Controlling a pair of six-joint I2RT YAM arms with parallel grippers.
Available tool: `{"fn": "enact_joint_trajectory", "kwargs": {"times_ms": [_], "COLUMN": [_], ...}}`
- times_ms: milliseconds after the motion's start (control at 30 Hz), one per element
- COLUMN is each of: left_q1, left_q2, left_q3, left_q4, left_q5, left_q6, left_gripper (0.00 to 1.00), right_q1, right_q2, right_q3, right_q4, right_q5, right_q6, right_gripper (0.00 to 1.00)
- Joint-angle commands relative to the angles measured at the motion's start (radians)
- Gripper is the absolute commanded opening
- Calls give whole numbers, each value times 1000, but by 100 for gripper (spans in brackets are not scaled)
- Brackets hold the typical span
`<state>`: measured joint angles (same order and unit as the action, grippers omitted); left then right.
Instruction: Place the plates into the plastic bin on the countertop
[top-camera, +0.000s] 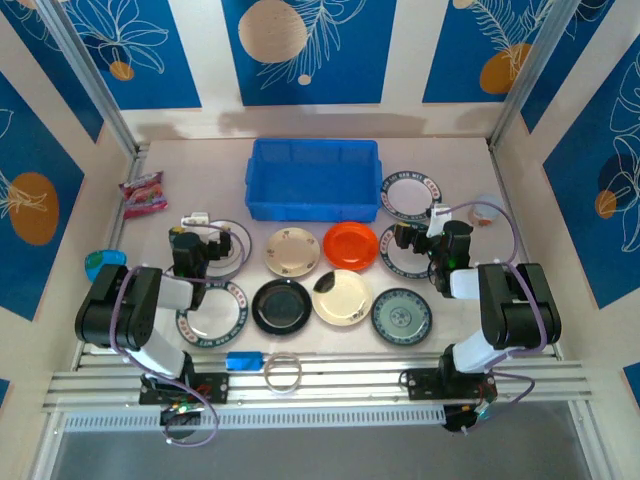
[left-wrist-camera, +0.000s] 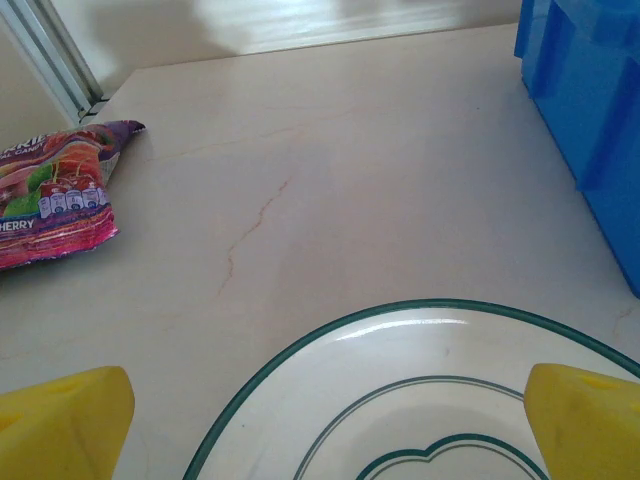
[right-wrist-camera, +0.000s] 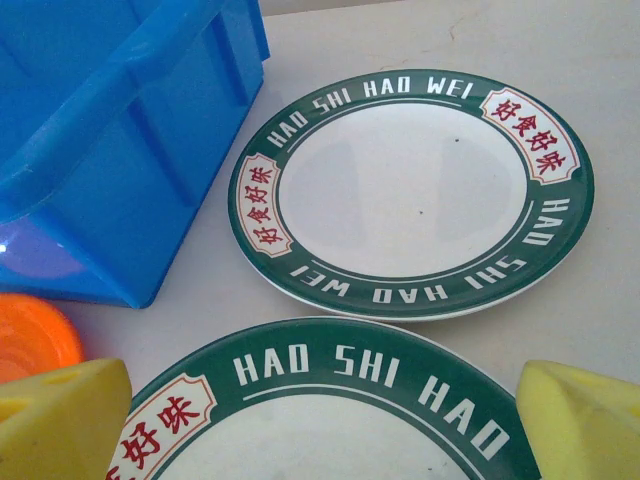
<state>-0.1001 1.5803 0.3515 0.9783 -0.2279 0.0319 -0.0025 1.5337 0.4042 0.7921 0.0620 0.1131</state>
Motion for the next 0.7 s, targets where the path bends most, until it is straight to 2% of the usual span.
{"fn": "enact_joint_trajectory", "kwargs": {"times_ms": [0, 667], "left_q1": [13, 13], "left_q2": [-16, -15], "left_q3": [4, 6], "left_q4": [2, -4], "left_q5": [20, 20], "left_q6": [-13, -14], "left_gripper": [100, 100], "right_q1": [-4, -7], "right_q2": [-11, -10], "right_q3": [18, 21], "right_q4": [3, -1], "right_q5": [-13, -19], "right_q6": [-15, -11], "right_gripper": [99, 99]}}
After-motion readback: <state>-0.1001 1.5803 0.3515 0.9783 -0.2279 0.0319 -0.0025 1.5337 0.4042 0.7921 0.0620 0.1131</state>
